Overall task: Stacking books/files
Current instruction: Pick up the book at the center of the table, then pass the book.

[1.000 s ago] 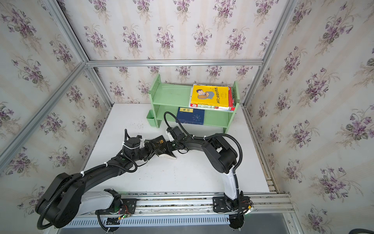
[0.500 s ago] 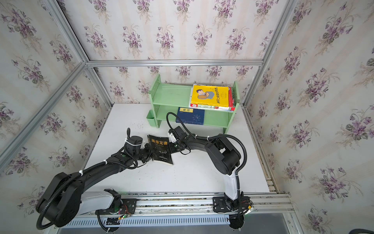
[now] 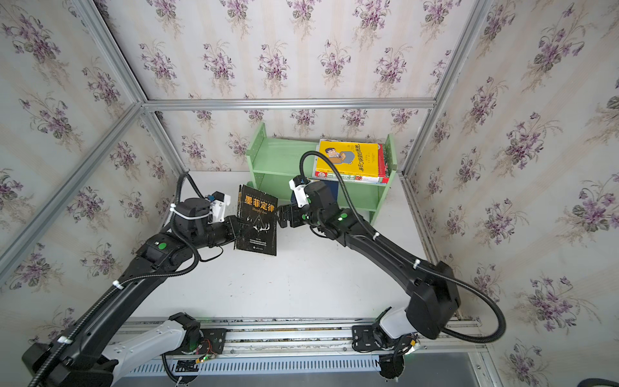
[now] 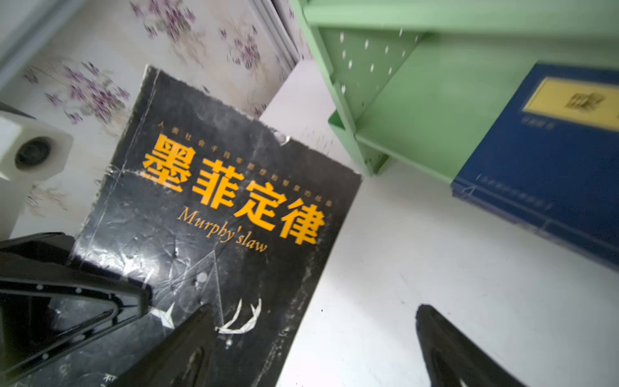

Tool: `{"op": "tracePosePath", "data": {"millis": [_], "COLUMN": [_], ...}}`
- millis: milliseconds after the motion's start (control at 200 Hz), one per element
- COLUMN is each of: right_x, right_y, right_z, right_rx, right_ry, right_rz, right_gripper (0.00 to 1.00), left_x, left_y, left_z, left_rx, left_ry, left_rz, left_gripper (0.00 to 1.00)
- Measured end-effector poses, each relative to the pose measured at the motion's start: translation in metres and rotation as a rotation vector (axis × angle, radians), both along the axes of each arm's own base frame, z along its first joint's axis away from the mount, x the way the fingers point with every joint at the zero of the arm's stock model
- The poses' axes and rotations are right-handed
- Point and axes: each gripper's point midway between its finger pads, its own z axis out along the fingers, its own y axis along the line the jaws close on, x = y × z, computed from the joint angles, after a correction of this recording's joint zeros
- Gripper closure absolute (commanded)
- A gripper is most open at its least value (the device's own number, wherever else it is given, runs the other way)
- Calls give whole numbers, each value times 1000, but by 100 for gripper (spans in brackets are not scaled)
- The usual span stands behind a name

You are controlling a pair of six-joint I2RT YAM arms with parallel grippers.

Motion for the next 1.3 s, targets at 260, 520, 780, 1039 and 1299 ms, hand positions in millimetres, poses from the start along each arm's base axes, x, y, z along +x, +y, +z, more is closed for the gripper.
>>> {"op": "tracePosePath", "data": {"millis": [260,520,780,1039,1299], "right_x": [4,-10,-20,-8,5], "right_y": [-55,-103,-97,-77,-61], "right_z": [76,109,104,108,133], "right_rx": [113,249,410,615,722], "right_ry": [-175,-229,-185,-151,-180], "right_rz": [-155,-283,-234,-169,-116], "right_gripper": [0,0,0,0,3], "left_x": [2,35,85,124,131], "left_y": [-9,-44,-75,-94,-100], "left_z": [100,157,198,214,208], "left_rx": [-68,-280,-536,-756,-843], "left_ry": [-199,-320,-407,-422,-383], "left_rz": [-62,-133,-156,-174,-184], "left_gripper": [86,86,84,87,88]}}
